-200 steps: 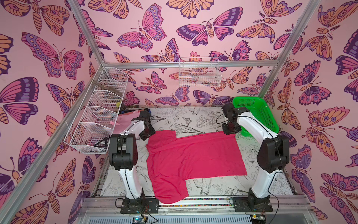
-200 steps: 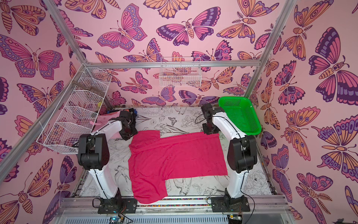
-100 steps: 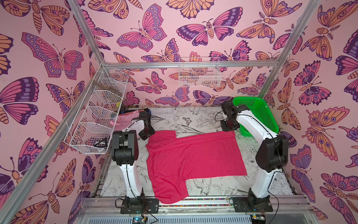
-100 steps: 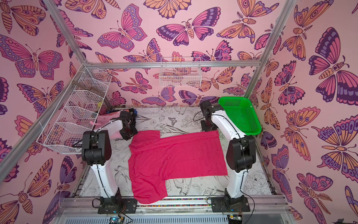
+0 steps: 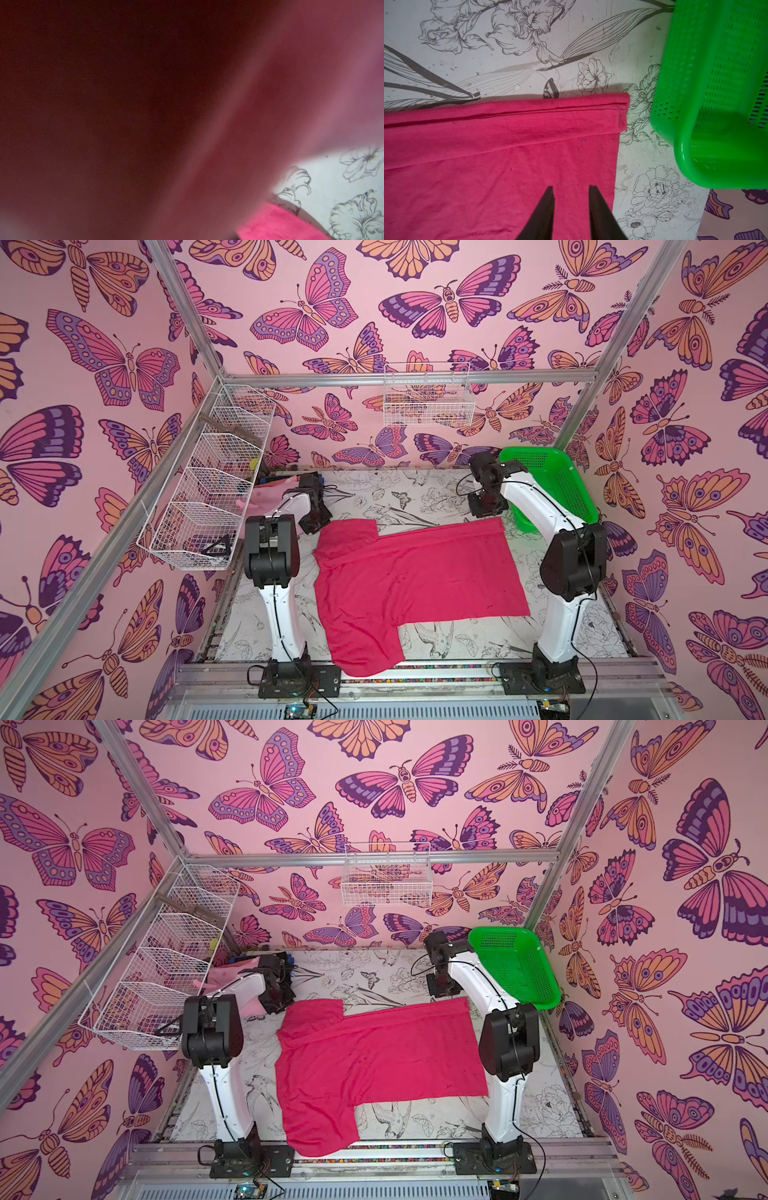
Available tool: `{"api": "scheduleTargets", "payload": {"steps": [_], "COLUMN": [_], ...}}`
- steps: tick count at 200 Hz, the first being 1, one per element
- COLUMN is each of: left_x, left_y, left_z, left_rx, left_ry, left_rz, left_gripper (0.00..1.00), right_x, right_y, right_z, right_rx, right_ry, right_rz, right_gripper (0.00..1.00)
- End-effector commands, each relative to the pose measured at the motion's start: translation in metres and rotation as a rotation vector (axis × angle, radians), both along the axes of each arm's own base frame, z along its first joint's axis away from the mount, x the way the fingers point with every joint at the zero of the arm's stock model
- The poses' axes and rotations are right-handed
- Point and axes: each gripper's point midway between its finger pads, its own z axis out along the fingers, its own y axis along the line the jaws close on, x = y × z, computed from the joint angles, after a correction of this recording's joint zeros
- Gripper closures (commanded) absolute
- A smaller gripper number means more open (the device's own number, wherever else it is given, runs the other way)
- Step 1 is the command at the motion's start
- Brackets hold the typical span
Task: Fold and stack t-shirts
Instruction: Fold the T-shirt.
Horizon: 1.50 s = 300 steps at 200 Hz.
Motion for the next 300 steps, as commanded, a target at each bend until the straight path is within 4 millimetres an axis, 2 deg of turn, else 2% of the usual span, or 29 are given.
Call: {"api": "scheduleTargets", "payload": {"steps": [1, 36, 57, 76, 114, 143, 170, 219, 261, 300], "left_x": [-0.005, -0.009, -0.012, -0.017, -0.035, -0.059, -0.082, -0.122, -0.153, -0.197], "left_y": [-0.009, -0.011, -0.018, -0.029, -0.055, -0.062, -0.059, -0.061, -0.075, -0.08], "left_z": [-0.033, -0.028, -0.017, -0.001, 0.048, 0.079, 0.097, 0.108, 0.122, 0.123], "left_rx": [-0.045, -0.035, -0.035, -0.028, -0.003, 0.026, 0.036, 0.042, 0.05, 0.044], "left_ry": [0.055, 0.051, 0.035, 0.009, -0.069, -0.117, -0.152, -0.175, -0.209, -0.214], "left_rz": [-0.019, -0.026, -0.036, -0.056, -0.12, -0.137, -0.129, -0.133, -0.158, -0.164], "left_gripper": [0.86, 0.97, 1.0, 1.0, 1.0, 1.0, 1.0, 1.0, 1.0, 1.0], "right_x": [-0.002, -0.006, -0.01, -0.014, -0.023, -0.031, -0.037, -0.045, -0.047, -0.052], "right_y": [0.004, 0.005, 0.004, 0.003, 0.004, 0.005, 0.002, -0.002, 0.001, 0.001], "right_z": [0.003, 0.009, 0.014, 0.017, 0.016, 0.019, 0.023, 0.029, 0.031, 0.031], "right_rx": [-0.008, -0.009, -0.019, -0.016, -0.001, 0.001, 0.0, -0.005, -0.01, -0.027], "right_ry": [0.006, -0.003, -0.013, -0.02, -0.023, -0.03, -0.038, -0.049, -0.049, -0.042], "right_rz": [-0.001, 0.005, 0.01, 0.008, 0.003, 0.01, 0.008, -0.003, 0.001, 0.01], "right_gripper": [0.68, 0.68, 0.68, 0.68, 0.68, 0.68, 0.68, 0.68, 0.68, 0.68]}}
